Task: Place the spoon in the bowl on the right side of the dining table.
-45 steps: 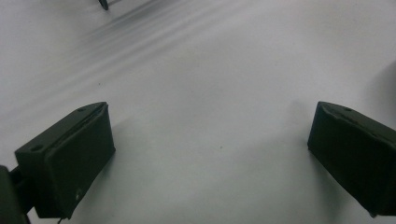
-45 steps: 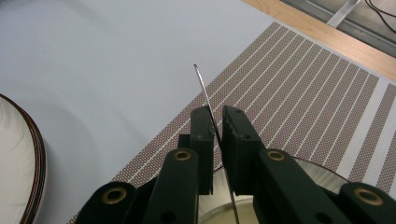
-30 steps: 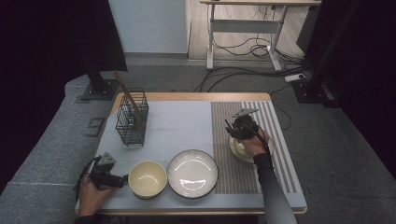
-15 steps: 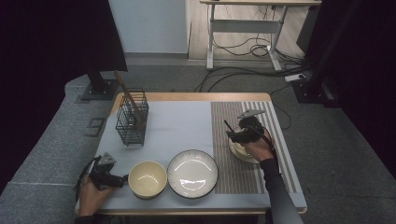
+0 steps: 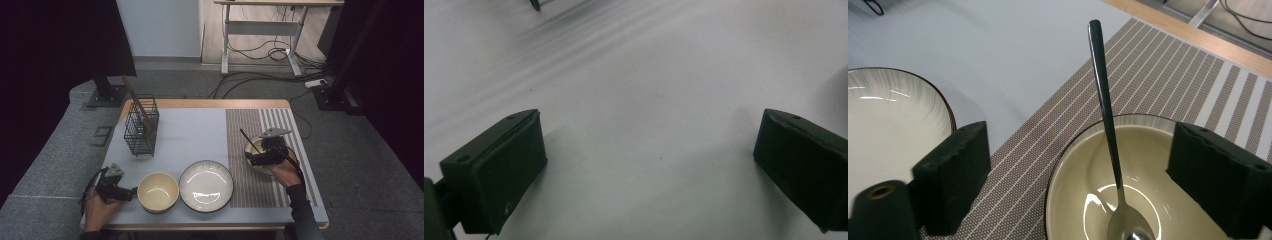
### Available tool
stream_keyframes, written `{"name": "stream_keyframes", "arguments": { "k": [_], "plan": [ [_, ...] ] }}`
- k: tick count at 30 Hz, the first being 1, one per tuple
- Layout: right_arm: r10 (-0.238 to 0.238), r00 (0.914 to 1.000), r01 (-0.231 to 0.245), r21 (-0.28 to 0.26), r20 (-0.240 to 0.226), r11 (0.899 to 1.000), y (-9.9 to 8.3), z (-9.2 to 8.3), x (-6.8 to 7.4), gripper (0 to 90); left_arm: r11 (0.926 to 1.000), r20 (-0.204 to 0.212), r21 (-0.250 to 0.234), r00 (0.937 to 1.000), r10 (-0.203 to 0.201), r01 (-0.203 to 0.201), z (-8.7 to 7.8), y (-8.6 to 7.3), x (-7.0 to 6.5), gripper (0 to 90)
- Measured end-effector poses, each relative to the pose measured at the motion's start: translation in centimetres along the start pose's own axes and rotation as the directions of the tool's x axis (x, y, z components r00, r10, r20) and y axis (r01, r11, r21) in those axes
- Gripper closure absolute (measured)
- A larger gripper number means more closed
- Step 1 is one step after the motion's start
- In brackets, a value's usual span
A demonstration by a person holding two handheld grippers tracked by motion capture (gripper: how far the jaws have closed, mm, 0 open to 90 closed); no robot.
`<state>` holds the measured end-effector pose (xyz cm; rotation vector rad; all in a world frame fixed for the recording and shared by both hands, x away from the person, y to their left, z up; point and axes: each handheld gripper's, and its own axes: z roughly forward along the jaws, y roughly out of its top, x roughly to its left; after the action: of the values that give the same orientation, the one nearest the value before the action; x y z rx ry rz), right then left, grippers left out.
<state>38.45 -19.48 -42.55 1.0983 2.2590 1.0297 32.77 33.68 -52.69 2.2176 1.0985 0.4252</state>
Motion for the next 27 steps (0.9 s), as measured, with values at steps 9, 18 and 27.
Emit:
{"name": "stream_keyframes", "arguments": {
  "k": [9,18,27],
  "plan": [
    [0.004,0.9999,-0.004,-0.009,0.011,1.0,-1.9,-1.3,0.3,2.8,1.0,-0.001,-0.001,1.0,0.0,0.0,0.0,0.0,0.0,0.4],
    [0.048,0.9985,-0.048,-0.025,0.027,0.999,-4.4,-2.5,0.1,4.2,1.0,-0.001,-0.001,1.0,0.0,0.0,0.0,0.0,0.0,0.4],
    [0.027,0.9956,-0.025,-0.019,0.09,1.0,-6.4,-2.6,0.5,7.0,1.0,-0.001,-0.001,1.0,0.0,0.0,0.0,0.0,0.0,0.5]
  ]
}}
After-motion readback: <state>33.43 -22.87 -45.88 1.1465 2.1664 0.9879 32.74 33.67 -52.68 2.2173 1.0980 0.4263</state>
